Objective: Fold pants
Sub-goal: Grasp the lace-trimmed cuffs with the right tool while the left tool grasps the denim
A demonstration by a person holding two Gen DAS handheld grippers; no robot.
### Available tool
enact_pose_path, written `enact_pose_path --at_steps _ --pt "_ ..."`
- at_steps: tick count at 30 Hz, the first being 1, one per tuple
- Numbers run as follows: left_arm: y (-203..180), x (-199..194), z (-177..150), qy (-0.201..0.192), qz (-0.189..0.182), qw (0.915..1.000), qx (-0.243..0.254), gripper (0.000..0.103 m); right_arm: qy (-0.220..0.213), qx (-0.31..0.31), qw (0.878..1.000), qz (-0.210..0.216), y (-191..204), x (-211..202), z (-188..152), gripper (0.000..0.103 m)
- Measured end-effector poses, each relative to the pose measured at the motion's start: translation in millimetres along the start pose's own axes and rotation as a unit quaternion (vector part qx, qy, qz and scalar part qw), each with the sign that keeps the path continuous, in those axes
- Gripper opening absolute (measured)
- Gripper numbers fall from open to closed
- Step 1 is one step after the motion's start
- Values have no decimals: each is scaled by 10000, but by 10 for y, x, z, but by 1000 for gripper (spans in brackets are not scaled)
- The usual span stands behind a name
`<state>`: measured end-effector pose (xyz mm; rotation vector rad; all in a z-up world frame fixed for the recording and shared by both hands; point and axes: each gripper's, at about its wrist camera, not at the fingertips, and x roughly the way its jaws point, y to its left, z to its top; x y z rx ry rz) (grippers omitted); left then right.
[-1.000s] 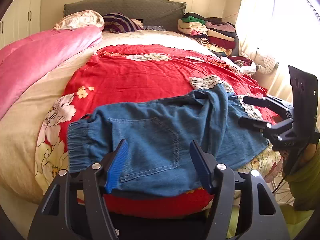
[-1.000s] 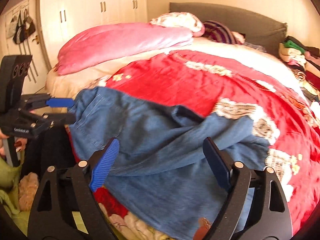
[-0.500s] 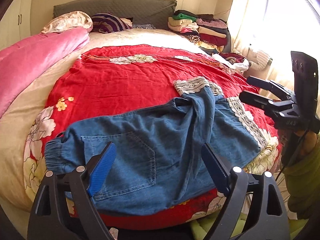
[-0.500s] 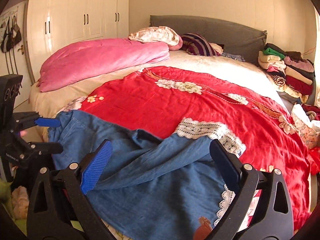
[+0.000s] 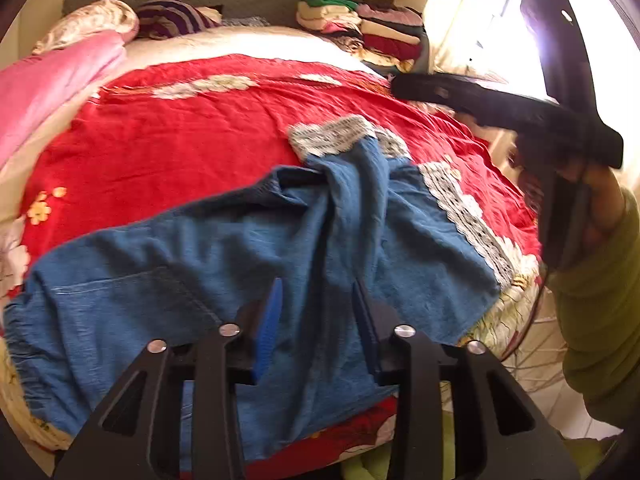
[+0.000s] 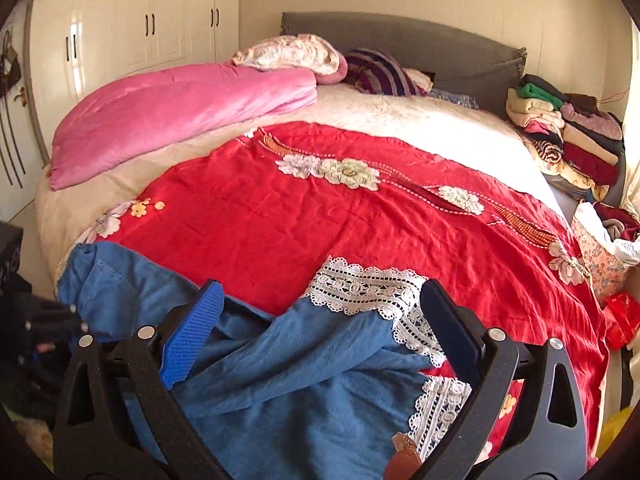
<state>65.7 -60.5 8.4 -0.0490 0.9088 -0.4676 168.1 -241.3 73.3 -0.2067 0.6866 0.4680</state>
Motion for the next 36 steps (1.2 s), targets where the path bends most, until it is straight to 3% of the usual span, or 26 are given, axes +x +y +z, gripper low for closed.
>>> enact_pose_path --at_steps 9,18,20,22,23,25,27,30,32,36 --pt "-40 383 -77 288 -279 9992 -68 33 791 -265 9965 72 121 756 101 93" --pt "-73 564 -157 369 -315 9988 -69 32 1482 -523 9870 -345 214 1561 131 93" --pt "-71 556 -160 347 -335 9988 -52 32 1580 -537 9850 -429 185 1672 110 82" --pt "-60 552 -163 336 -358 9988 -55 32 1755 -490 9829 -271 134 1792 63 49" --pt "-57 545 -169 330 -362 9988 -56 32 1783 -371 9832 -151 85 1828 43 43" --pt "-60 537 -170 312 -373 9988 -53 33 1736 -309 9842 -174 14 1813 28 18" --pt "-52 535 -162 284 -388 9988 -65 33 1569 -241 9873 -38 -67 1690 30 10" --pt "-26 506 -165 216 -389 9989 -115 36 1280 -127 9917 -17 -187 1439 41 8" --pt "-3 475 -172 156 -402 9990 -137 46 1066 20 9943 13 -290 1224 41 8" --pt "-3 437 -129 8 -314 9994 -125 55 660 448 9967 159 -514 822 25 8"
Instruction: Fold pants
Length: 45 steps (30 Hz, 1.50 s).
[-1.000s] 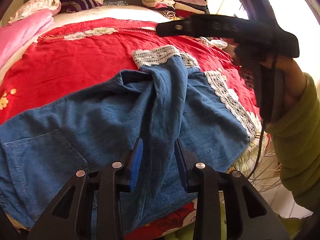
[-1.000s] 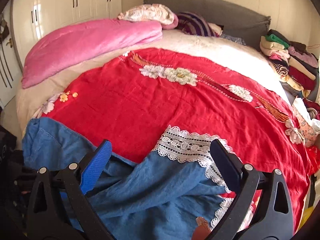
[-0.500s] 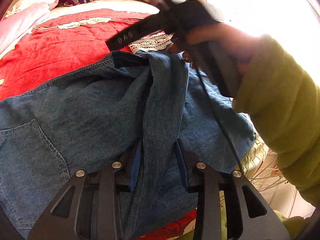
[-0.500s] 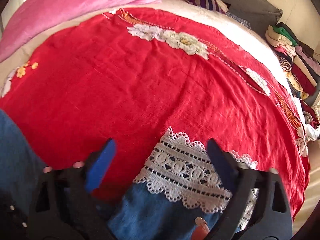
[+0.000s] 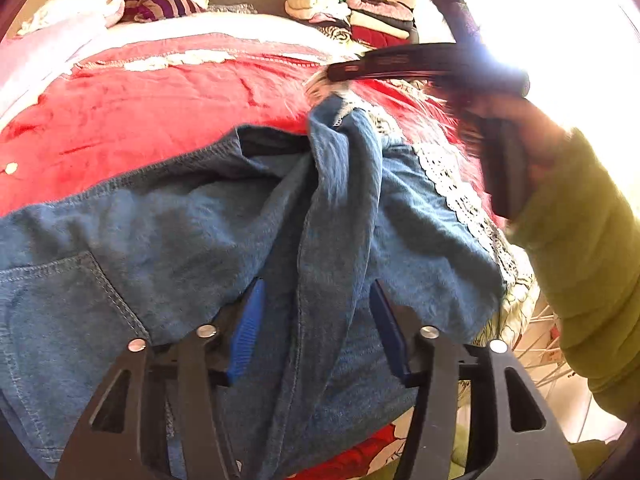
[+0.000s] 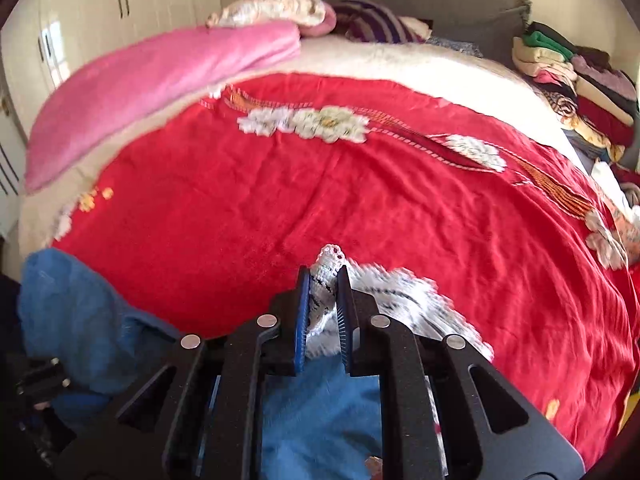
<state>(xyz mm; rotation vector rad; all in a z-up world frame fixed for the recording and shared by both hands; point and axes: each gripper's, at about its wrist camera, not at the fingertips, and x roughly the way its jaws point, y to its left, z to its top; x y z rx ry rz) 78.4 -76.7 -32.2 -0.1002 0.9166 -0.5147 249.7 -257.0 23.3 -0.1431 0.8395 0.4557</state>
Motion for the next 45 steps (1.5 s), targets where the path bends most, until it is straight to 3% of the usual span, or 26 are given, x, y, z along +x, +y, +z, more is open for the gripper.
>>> enact_pose_path --at_steps 6,11,20,29,33,36,39,40,42,45 --pt "-31 -17 27 -62 99 9999 7 50 -585 468 9972 39 -265 -686 -226 7" --pt "-68 -23 10 -81 140 9997 198 7 -821 967 9919 119 -486 -1107 -554 7" --pt "-214 -251 -83 -195 344 9963 765 6 -562 1715 9829 367 -628 -1561 -1456 7" --pt "-293 -328 -345 49 389 9932 1092 2 32 2204 9739 542 -707 -1403 -2061 7" --pt "-334 -362 -396 84 329 9920 1218 2 87 2134 9753 558 -694 -1431 -2169 7" --pt "-356 -302 -431 180 318 9911 1277 2 395 2031 9776 382 -697 -1318 -2245 8" --pt "-361 -229 -464 298 367 9900 1329 2 514 1931 9794 286 -683 -1293 -2282 14" --pt "-356 -219 -472 310 367 9901 1317 2 447 1827 9820 190 -668 -1344 -2265 23" --pt "-342 -207 -470 323 360 9906 1282 2 157 1186 9928 -76 -547 -1516 -2151 33" --pt "-349 -191 -470 341 379 9905 1275 2 -100 -216 9995 -216 -136 -1651 -2007 34"
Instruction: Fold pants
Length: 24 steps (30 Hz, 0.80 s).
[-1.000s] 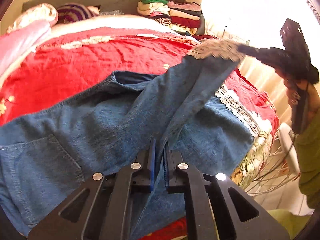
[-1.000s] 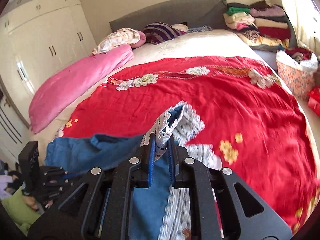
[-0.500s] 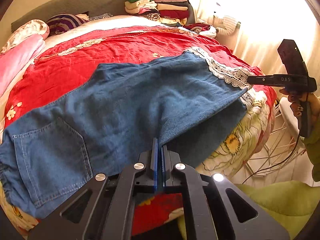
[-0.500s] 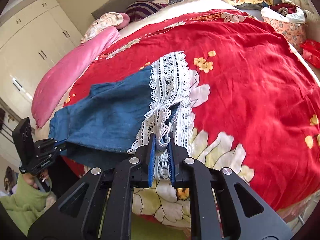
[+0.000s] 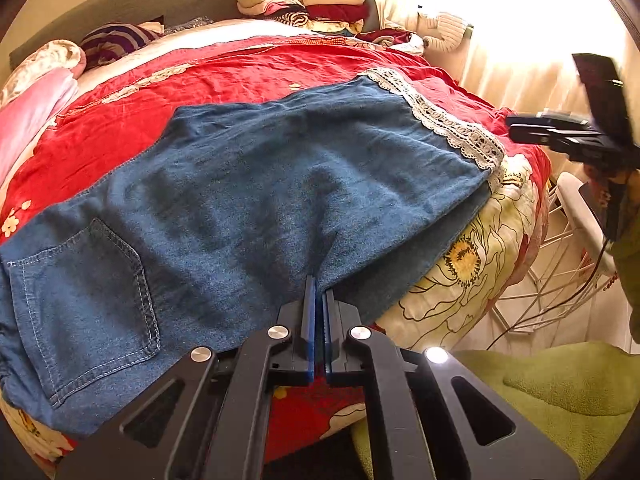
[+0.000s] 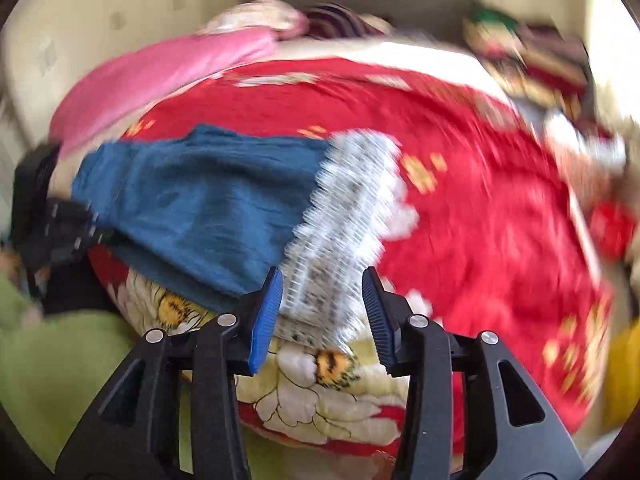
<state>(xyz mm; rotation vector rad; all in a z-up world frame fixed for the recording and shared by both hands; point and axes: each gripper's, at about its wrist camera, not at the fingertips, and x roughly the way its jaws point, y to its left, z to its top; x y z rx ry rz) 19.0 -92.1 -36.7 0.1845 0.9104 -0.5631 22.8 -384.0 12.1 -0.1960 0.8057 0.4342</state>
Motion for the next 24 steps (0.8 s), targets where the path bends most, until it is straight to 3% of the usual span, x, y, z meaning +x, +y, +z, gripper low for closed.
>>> enact_pose_path --at_steps 4,8,10,15,21,23,24 --pt "-13 -29 -4 -39 22 10000 2 2 80 -1269 9910 420 596 171 14 34" --pt "-3 -76 -1 -88 15 10000 -3 2 389 -2435 9690 -137 1017 543 -62 32" --pt "-3 -87 0 -101 11 9999 10 2 538 -2640 9625 -325 1048 655 -60 1" --pt "-21 -112 -25 -33 -139 9999 83 2 624 -2536 9652 115 932 508 -96 1" --pt "-4 -10 -85 220 -191 9996 44 6 818 -2218 9712 302 861 699 -171 4" --pt "38 -89 -102 141 -284 9995 -55 24 818 -2012 9751 455 809 630 -134 8" --pt "61 -130 -111 97 -304 9995 -87 30 766 -1894 9773 569 752 549 -104 19"
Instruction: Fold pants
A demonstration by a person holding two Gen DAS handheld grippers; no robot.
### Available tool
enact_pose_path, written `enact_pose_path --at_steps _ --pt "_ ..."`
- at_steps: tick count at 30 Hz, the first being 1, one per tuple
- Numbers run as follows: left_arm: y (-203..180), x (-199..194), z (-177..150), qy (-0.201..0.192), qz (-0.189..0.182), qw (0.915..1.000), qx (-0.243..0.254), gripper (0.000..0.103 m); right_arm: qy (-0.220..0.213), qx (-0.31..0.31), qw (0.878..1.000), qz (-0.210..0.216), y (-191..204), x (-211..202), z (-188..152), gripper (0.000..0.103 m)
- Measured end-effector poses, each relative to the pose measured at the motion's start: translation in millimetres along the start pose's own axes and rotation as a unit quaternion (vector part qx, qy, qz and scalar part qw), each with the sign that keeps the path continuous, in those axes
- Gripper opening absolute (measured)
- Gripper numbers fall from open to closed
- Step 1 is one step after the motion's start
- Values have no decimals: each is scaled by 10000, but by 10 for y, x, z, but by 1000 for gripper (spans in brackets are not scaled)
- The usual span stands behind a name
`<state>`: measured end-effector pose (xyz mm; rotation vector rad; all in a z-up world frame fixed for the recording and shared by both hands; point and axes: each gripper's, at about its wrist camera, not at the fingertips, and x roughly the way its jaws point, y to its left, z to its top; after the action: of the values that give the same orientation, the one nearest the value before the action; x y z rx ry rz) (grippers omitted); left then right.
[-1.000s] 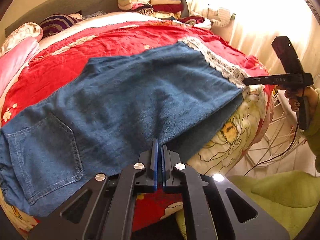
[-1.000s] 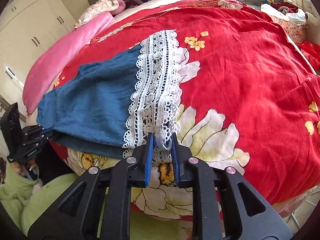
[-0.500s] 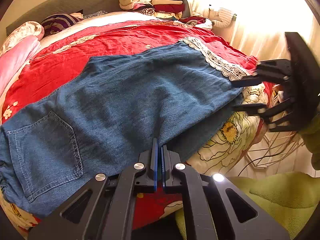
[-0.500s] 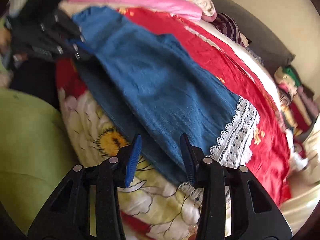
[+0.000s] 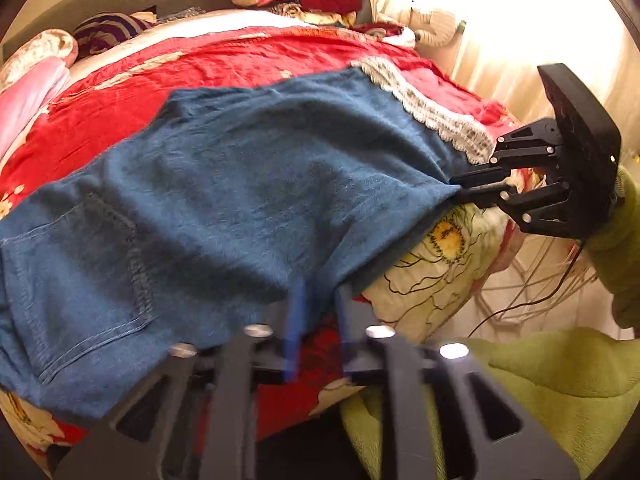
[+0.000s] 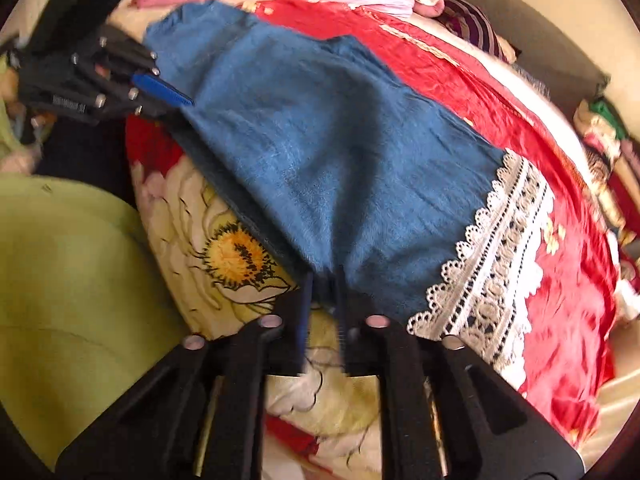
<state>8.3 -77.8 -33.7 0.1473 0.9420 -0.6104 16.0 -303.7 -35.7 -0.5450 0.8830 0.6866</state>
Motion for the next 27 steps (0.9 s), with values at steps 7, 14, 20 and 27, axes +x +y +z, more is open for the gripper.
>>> enact_pose_path --at_steps 7,14,20,27 --pt "673 -743 -80 -969 827 9856 -1113 64 -783 1210 9894 -190 -517 -350 -33 35" --pt "1615 -908 -490 -925 1975 9293 -2982 95 -526 1860 9807 -297 -747 -154 -166 36" --pt "1808 -675 -468 -902 1768 9253 -3232 44 -302 1955 9799 -255 -742 -26 -250 40" --pt "1920 -922 -406 -1277 2124 9175 -3112 43 -232 1921 9808 -222 -715 22 -278 40"
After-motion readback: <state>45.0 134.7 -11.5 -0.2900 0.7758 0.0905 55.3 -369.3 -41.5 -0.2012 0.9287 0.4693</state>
